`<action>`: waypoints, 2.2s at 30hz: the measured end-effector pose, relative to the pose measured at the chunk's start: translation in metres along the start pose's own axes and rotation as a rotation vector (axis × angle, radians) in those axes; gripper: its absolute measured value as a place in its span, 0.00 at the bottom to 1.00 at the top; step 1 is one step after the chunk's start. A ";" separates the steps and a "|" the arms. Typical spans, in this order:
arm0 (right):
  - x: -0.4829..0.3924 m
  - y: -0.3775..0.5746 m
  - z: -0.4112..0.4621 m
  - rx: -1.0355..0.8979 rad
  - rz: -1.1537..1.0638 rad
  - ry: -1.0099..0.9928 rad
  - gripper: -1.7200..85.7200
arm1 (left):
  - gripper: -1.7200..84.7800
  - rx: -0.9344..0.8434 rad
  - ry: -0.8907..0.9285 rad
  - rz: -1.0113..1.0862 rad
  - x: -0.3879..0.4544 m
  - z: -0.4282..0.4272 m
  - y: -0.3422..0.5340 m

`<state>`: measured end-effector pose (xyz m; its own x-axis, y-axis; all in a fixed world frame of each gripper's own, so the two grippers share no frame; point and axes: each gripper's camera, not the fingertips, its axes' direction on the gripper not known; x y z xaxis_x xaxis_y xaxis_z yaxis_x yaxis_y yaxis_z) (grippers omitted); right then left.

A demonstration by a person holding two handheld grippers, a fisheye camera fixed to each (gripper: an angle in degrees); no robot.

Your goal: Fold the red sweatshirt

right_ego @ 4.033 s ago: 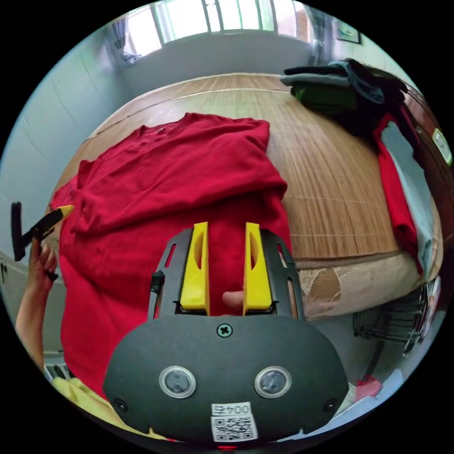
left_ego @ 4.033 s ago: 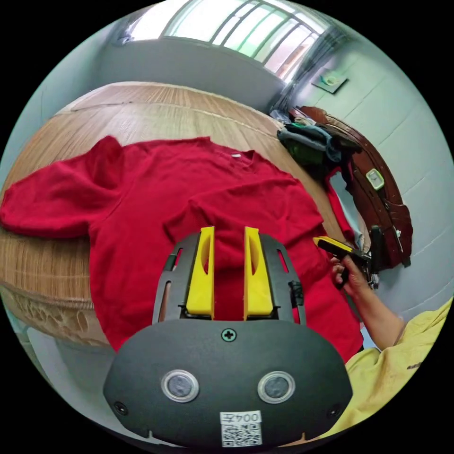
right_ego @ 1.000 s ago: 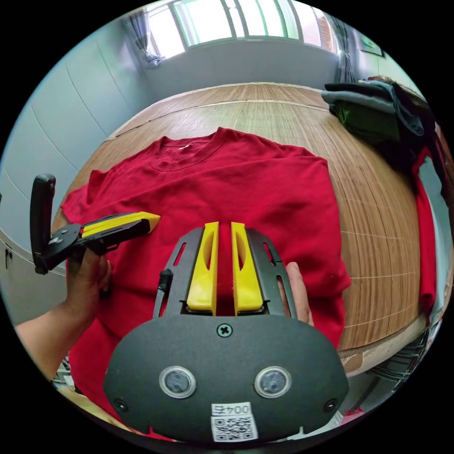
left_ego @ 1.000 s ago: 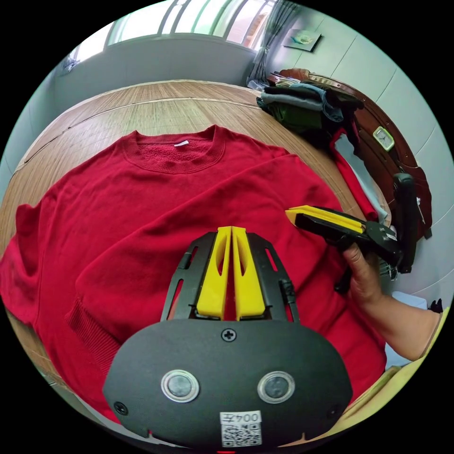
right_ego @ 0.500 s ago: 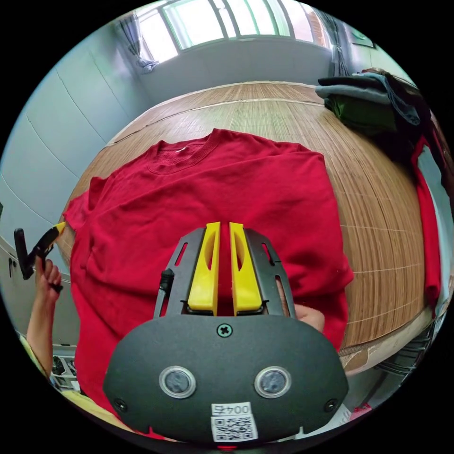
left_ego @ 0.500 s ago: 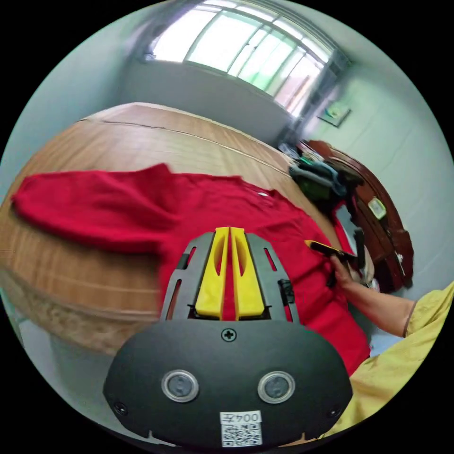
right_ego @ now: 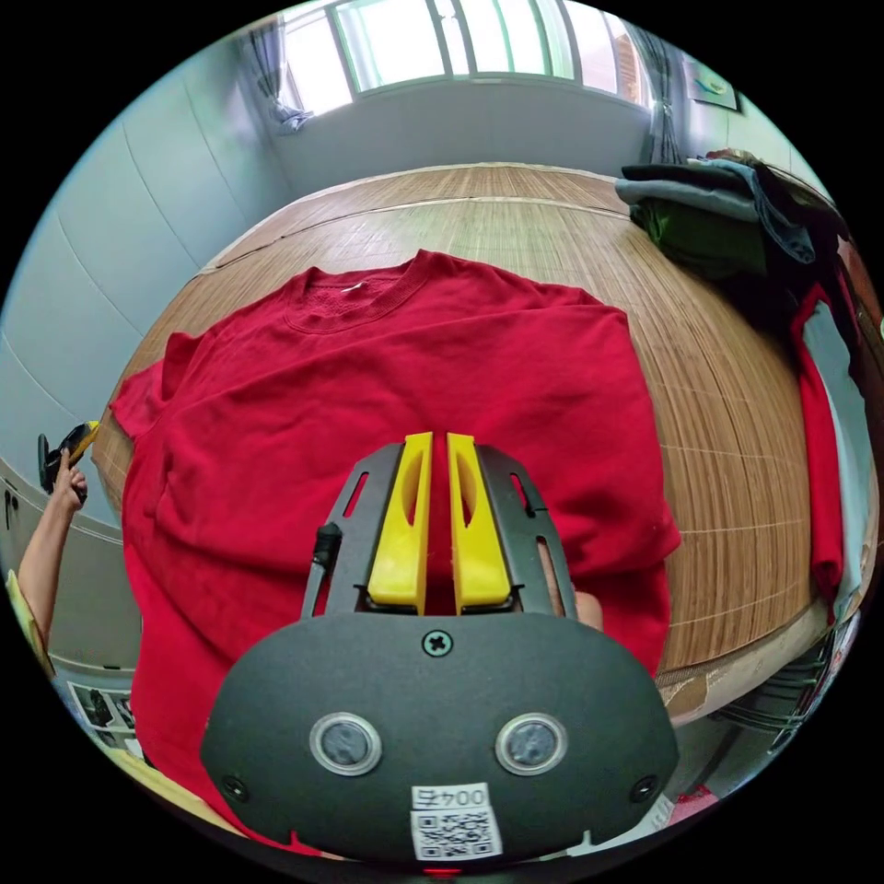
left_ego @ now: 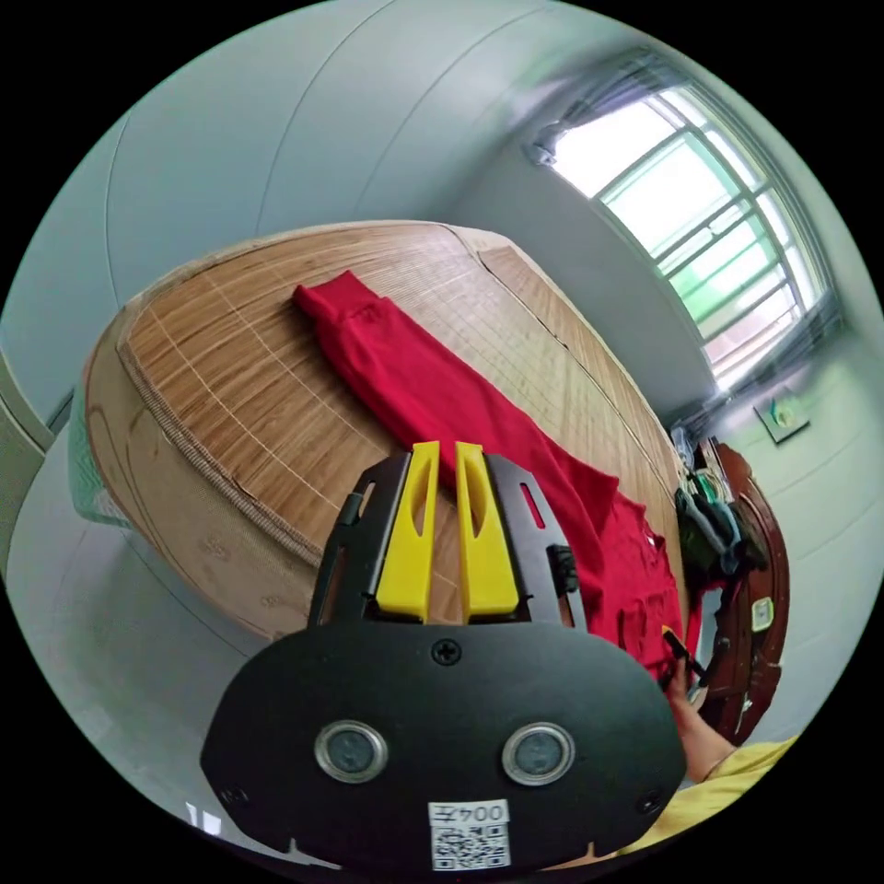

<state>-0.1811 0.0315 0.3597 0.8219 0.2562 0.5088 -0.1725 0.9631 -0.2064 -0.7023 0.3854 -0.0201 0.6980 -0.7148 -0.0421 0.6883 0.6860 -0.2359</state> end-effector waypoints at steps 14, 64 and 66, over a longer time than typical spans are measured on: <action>0.015 -0.013 -0.009 -0.006 0.035 -0.055 0.07 | 0.13 -0.027 -0.024 -0.169 -0.087 -0.004 -0.068; 0.002 -0.036 -0.053 -0.168 -0.161 -0.015 0.01 | 0.04 -0.123 0.614 0.921 0.369 -0.099 0.125; 0.004 -0.039 -0.050 -0.176 -0.131 -0.030 0.01 | 0.04 -0.133 0.603 0.974 0.374 -0.097 0.138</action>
<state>-0.1442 -0.0090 0.3278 0.8139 0.1352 0.5651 0.0337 0.9599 -0.2782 -0.3658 0.1995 -0.1621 0.6892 0.1365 -0.7116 -0.1415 0.9885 0.0526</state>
